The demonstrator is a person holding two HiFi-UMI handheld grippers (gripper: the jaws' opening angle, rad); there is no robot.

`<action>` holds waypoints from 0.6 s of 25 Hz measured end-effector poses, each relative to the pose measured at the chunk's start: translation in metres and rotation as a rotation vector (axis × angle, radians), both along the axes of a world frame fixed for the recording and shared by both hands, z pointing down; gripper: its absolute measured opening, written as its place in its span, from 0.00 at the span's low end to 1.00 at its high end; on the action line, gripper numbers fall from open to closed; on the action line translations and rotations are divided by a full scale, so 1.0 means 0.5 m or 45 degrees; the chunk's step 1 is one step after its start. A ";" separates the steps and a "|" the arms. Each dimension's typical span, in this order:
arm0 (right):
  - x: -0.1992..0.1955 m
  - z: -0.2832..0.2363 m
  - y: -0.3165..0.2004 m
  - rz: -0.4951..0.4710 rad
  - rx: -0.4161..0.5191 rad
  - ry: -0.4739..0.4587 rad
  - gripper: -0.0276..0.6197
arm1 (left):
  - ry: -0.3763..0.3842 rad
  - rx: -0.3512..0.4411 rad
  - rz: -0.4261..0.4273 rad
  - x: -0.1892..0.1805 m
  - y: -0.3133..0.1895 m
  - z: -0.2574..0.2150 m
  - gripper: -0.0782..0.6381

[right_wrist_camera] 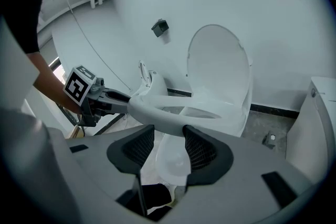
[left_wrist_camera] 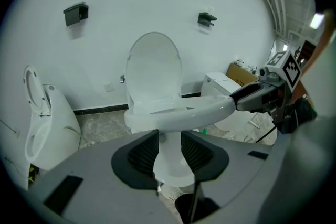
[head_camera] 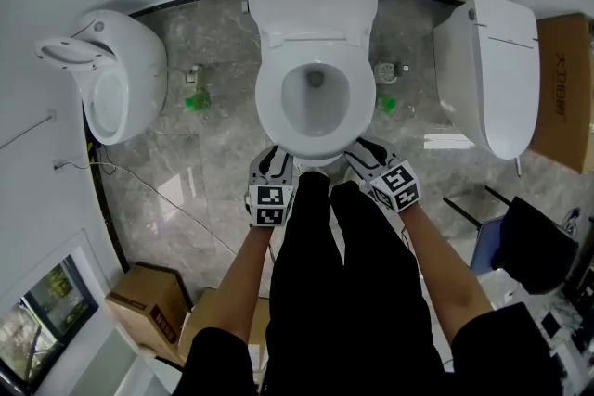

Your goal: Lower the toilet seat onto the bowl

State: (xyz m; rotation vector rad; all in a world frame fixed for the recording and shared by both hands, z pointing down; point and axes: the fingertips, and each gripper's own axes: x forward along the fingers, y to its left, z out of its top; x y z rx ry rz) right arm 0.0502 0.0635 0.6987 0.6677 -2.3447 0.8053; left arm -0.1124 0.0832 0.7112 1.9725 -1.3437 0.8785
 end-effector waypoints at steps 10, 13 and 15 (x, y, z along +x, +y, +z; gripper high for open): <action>0.001 0.014 0.012 0.008 0.009 -0.006 0.34 | 0.147 -0.034 -0.185 -0.001 0.021 0.015 0.29; 0.001 0.017 0.014 0.002 0.002 0.008 0.34 | 0.131 -0.021 -0.184 -0.003 0.027 0.012 0.29; 0.002 0.021 0.018 0.006 -0.003 0.019 0.34 | 0.101 -0.007 -0.157 -0.006 0.033 0.008 0.30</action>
